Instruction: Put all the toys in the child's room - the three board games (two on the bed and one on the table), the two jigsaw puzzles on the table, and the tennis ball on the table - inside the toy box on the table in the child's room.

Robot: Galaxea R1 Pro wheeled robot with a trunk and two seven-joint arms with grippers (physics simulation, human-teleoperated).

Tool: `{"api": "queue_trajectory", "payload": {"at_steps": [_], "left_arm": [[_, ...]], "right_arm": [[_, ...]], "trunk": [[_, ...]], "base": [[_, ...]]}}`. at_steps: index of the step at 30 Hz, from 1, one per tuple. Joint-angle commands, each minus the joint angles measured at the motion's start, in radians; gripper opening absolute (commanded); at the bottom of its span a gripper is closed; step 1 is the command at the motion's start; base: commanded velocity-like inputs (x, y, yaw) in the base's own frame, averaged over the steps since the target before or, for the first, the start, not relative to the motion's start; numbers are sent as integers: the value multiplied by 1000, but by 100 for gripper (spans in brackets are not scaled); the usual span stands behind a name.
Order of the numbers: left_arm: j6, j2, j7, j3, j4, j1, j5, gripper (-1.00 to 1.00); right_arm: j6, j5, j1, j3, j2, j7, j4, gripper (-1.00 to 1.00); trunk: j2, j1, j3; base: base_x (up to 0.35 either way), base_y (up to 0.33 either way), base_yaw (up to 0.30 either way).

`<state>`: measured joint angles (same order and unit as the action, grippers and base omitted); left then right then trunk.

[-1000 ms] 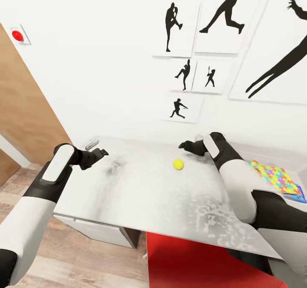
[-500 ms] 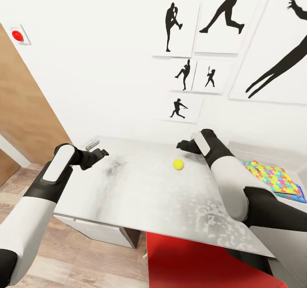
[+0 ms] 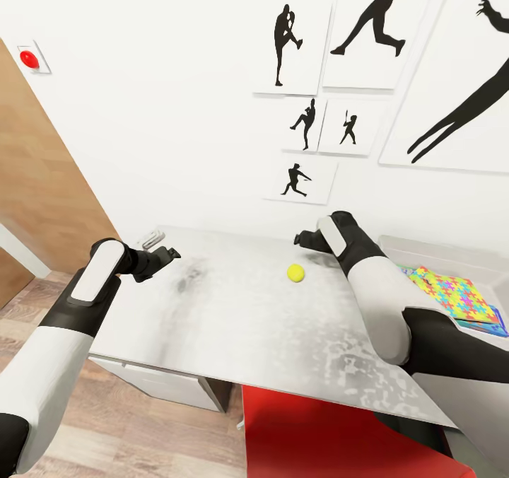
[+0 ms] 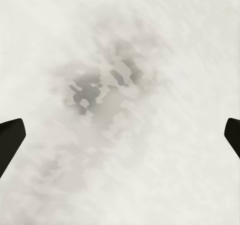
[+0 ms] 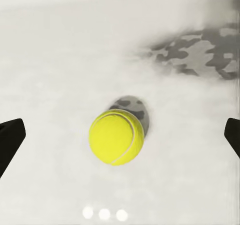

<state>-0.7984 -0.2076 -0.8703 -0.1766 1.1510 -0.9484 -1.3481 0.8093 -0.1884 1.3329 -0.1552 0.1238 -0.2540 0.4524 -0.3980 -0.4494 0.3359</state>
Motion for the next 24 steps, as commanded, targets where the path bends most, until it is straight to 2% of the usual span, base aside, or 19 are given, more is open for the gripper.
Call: {"api": "queue_trajectory", "payload": {"at_steps": [1,9,17,24], "left_arm": [[1,-1,-10,-3,1,-1,-10,100],[1,-1,-10,-3,1,-1,-10,100],[0,2,-10,0,6,-2,-11,100],[0,4,-10,3,68,-8,-14,100]], "right_arm": [[2,-4,0,-3,1,-10,1,100],[0,25,-4,-4,11,-2,2,100],[3,34,-6,-4,19,4,0,100],[3,36,-6,-5,21,5,-2,100]], "trunk": [[-2,-1,2],[-2,-1,2],[-2,-1,9],[-2,-1,19]], "base": [[0,0,0],[0,0,0],[0,0,0],[0,0,0]]}}
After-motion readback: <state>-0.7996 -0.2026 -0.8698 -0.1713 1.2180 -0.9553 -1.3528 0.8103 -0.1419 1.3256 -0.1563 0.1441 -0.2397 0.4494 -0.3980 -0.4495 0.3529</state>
